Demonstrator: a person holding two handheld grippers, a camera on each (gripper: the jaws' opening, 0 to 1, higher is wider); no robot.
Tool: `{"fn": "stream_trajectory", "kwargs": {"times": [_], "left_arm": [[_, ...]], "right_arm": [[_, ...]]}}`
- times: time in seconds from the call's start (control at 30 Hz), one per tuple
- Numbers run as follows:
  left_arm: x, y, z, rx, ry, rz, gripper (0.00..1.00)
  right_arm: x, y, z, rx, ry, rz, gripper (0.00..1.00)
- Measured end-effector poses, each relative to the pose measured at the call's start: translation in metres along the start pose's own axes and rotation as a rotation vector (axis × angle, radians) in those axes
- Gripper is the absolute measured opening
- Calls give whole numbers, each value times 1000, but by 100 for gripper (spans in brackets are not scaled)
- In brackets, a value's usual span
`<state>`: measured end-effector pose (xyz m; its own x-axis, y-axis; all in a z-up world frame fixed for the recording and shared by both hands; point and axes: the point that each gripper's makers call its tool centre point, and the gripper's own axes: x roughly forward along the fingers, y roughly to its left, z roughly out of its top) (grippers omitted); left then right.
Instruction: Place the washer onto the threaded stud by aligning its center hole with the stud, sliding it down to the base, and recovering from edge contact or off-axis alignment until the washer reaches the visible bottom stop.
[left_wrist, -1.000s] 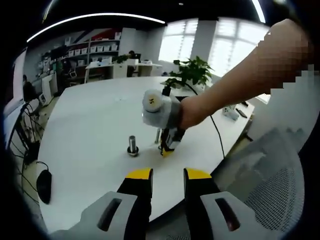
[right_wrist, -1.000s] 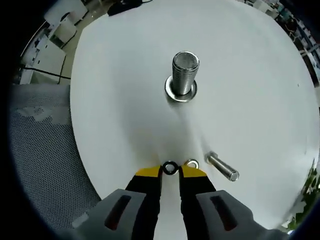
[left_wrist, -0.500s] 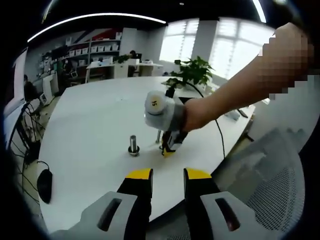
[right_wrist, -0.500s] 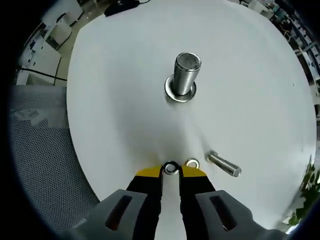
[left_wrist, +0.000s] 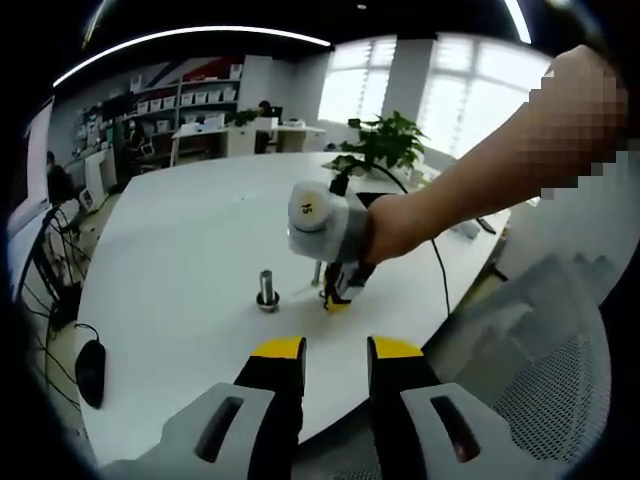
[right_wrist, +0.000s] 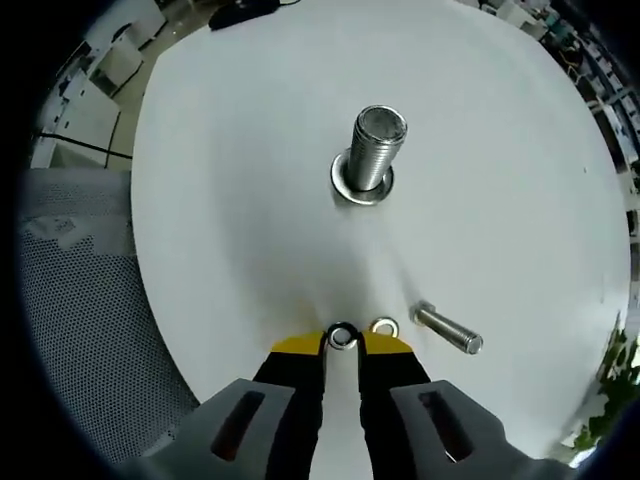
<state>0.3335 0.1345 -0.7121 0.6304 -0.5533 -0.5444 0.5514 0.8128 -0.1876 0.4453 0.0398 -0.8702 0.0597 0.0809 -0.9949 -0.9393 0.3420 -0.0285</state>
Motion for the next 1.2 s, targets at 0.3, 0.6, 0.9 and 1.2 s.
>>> {"fn": "stream_trajectory", "kwargs": {"times": [0.3,0.6,0.9,1.2], "left_arm": [[0,-1,0,0,1,-5,22],[0,-2,-1,1,3,-6,22],[1,0,0,5,4,-2,22],[1,0,-1,5,9,-1,22]], "right_arm": [[-18,-3,-4,57,-63,-1,13],[-38,-21,-10,103,-118,-15,13],[-55,-45,-21,37,-112,-93,13],[-66,-53,-10,47,-174,-97,13]]}}
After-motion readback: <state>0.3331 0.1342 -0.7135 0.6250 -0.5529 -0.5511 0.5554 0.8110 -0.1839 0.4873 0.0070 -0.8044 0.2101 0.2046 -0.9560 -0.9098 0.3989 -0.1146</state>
